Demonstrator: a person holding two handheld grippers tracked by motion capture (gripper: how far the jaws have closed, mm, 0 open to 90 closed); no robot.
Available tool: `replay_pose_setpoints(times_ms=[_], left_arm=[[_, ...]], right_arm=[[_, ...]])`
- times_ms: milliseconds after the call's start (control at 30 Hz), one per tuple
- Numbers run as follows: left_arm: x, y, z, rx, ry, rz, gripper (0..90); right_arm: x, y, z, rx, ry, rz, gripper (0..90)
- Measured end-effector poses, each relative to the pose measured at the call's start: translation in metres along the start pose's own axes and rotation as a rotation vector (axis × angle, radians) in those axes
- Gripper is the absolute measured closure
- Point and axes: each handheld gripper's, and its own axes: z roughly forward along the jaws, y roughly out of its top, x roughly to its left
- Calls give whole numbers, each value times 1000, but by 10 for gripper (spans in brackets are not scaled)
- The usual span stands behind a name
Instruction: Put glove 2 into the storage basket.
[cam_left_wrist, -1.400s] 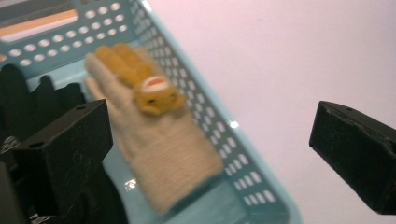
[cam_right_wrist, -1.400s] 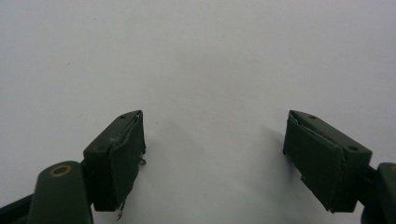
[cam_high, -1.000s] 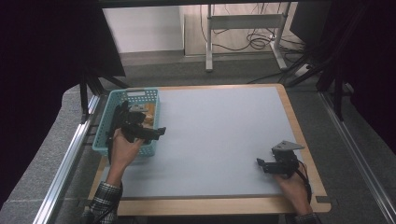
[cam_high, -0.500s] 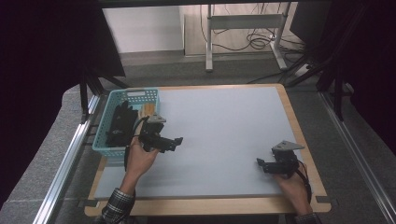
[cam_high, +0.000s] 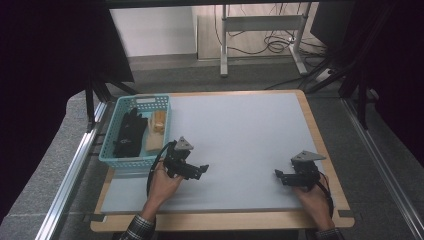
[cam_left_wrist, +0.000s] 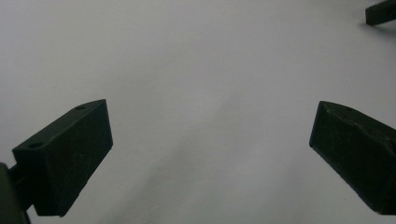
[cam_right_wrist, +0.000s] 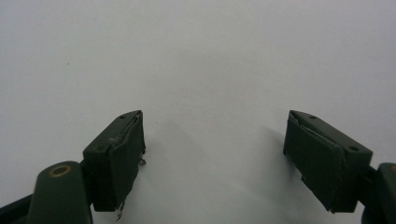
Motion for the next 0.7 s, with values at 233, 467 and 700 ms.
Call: replay_pose_setpoints(times_ms=[233, 467, 700], left_arm=[[-6, -18, 20, 26, -17, -14, 0], [-12, -33, 34, 67, 36, 14, 0], [-14, -33, 34, 73, 50, 25, 0]], right_arm=[[0, 0, 0, 0, 0, 0, 200], [0, 0, 0, 0, 0, -1, 199], [0, 0, 0, 0, 0, 0, 198]])
